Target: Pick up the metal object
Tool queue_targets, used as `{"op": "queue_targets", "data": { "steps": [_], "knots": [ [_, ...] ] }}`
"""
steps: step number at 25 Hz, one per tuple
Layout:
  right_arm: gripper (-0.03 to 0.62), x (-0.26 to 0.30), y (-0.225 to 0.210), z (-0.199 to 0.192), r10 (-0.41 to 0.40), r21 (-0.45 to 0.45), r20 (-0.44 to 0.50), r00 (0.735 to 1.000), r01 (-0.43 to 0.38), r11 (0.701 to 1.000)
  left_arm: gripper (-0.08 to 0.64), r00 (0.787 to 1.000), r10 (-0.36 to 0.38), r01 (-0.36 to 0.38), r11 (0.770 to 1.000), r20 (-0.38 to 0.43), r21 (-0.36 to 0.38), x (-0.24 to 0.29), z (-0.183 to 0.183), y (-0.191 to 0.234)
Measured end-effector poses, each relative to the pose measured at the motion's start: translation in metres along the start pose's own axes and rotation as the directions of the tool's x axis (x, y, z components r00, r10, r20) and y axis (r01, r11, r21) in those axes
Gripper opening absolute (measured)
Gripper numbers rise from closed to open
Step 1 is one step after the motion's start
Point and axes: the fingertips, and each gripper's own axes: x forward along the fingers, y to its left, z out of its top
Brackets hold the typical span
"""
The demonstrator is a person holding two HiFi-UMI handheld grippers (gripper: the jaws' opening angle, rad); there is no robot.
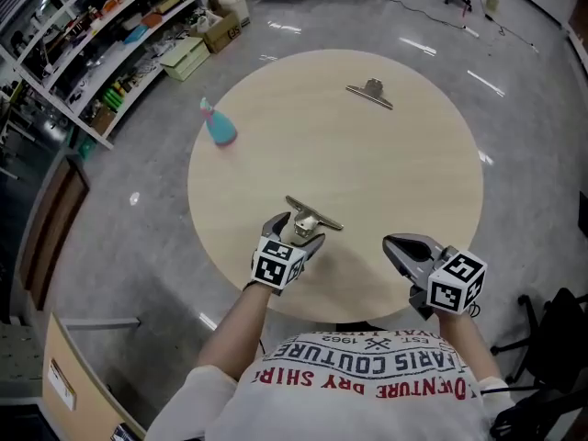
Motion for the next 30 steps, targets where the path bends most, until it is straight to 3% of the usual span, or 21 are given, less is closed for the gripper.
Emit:
{"op": "queue_targets", "data": {
  "steps": [9, 12, 13, 15, 24, 30],
  "knots": [
    [0.002, 0.001, -0.026, -0.005, -0.021, 0.031, -0.033, 0.999, 0.022, 0.999, 0.413, 0.991, 0.053, -0.05, 0.998, -0.122, 0.032, 0.053, -0.031, 0.02],
    [0.002, 0.0, -0.029, -0.009, -0.023, 0.04, -0.04, 0.999, 0.025, 0.999, 0.345, 0.988, 0.073, -0.07, 0.997, -0.137, 0.03, 0.054, -0.037, 0.024],
    [0.002, 0.0, -0.03, -0.011, -0.024, 0.043, -0.042, 0.999, 0.026, 0.999, 0.304, 0.987, 0.08, -0.076, 0.997, -0.136, 0.031, 0.053, -0.038, 0.024],
    [0.001, 0.001, -0.031, -0.014, -0.025, 0.048, -0.045, 0.999, 0.028, 0.998, 0.287, 0.987, 0.085, -0.081, 0.996, -0.134, 0.036, 0.053, -0.037, 0.025],
    [0.002, -0.005, -0.031, -0.02, -0.031, 0.057, -0.042, 0.999, 0.034, 0.998, 0.282, 0.987, 0.09, -0.085, 0.996, -0.135, 0.039, 0.052, -0.038, 0.02],
    [0.002, -0.009, -0.021, -0.012, -0.035, 0.024, -0.003, 0.999, 0.035, 0.999, 0.282, 0.998, 0.046, -0.045, 0.999, -0.05, 0.018, 0.015, -0.008, -0.004]
  ]
}}
